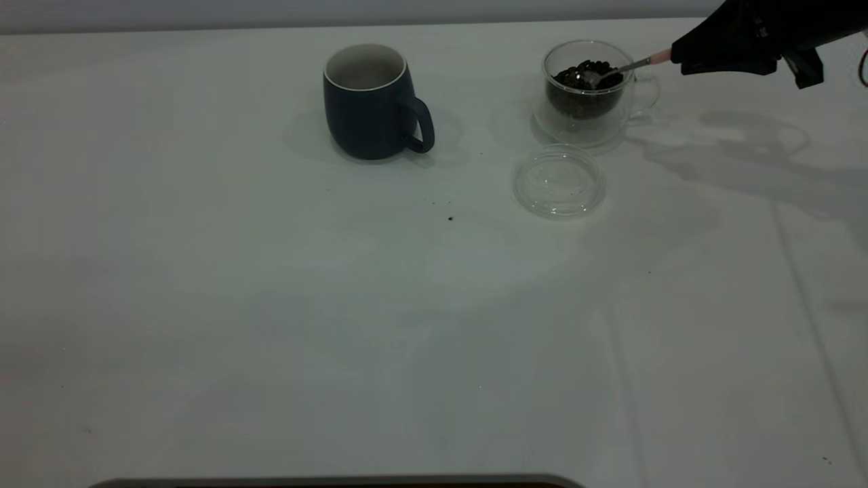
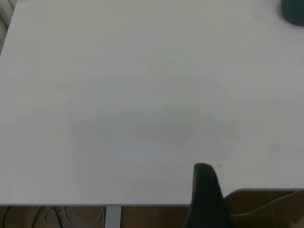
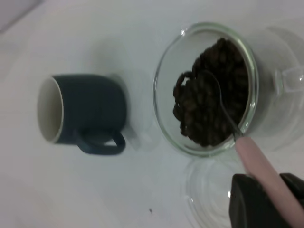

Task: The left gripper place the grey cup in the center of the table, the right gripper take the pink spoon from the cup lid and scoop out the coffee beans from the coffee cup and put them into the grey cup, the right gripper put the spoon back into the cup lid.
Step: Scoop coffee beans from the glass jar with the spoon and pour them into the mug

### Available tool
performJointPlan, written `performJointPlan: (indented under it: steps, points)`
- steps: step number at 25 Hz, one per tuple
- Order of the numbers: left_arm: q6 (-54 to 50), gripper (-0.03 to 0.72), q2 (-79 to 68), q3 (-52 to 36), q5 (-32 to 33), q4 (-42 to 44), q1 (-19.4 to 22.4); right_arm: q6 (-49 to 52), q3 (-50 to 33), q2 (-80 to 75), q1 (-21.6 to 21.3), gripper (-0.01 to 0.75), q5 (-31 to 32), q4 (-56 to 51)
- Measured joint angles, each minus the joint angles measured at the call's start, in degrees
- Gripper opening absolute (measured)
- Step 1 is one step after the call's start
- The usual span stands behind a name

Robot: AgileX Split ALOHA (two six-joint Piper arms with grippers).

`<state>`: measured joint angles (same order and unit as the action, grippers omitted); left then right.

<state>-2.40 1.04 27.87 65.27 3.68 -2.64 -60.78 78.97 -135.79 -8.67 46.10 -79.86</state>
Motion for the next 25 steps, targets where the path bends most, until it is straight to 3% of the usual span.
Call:
performJointPlan:
  steps: [25]
  points:
    - [0.19,0.567,0.0,0.0,0.0,0.0,0.0,3.58,0.05,-4.68,-5.31,0.105,14.51,-7.97]
